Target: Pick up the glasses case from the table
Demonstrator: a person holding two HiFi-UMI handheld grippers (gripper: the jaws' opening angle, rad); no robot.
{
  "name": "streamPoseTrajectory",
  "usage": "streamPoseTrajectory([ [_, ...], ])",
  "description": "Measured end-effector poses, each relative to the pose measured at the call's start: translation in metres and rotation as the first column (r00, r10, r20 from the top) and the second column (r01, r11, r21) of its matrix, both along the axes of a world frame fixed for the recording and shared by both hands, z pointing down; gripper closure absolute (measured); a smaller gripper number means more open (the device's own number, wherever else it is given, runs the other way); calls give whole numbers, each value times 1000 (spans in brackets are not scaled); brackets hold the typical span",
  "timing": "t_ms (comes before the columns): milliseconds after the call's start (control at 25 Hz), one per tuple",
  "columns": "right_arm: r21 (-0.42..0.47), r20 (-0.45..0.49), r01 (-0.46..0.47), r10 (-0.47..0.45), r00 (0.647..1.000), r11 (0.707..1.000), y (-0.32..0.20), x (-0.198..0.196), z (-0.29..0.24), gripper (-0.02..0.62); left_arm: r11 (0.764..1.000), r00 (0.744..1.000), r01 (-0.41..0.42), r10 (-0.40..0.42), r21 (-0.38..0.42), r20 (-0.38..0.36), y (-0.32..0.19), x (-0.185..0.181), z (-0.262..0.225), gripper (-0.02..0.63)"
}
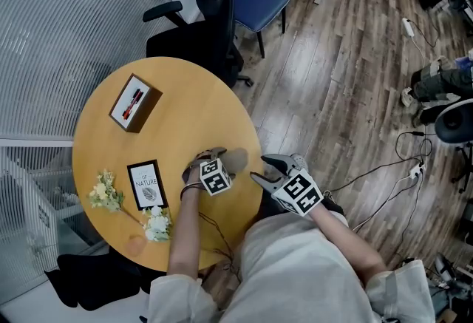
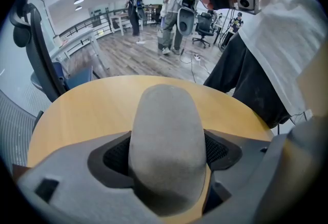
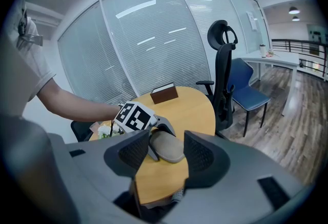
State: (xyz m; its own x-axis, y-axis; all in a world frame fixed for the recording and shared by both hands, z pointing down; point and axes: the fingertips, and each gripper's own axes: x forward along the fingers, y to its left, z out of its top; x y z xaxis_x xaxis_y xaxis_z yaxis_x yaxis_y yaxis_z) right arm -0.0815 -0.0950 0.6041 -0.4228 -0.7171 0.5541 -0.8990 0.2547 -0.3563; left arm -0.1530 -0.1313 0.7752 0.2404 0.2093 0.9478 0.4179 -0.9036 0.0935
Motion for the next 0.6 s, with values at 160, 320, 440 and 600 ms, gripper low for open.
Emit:
streamPoseTrajectory([
  [160,-4,2,-3,3,1000,1000,-2,1,0,385,997,996,83,-83,6,-17,-9,3,-1,229],
  [320,-1,3,-5,5,1000,1000,1,1,0,385,991,991,133,-132,19,-28,-13,5,-1,230],
  [440,-1,5,-1,1,1000,1000,2,0,1,385,982,982,188,-187,33,-39,-18,6,-2,229],
  [600,1,7,3,-3,1000,1000,1,0,1,385,959,960,279,-277,49,-44,-28,6,-2,230],
])
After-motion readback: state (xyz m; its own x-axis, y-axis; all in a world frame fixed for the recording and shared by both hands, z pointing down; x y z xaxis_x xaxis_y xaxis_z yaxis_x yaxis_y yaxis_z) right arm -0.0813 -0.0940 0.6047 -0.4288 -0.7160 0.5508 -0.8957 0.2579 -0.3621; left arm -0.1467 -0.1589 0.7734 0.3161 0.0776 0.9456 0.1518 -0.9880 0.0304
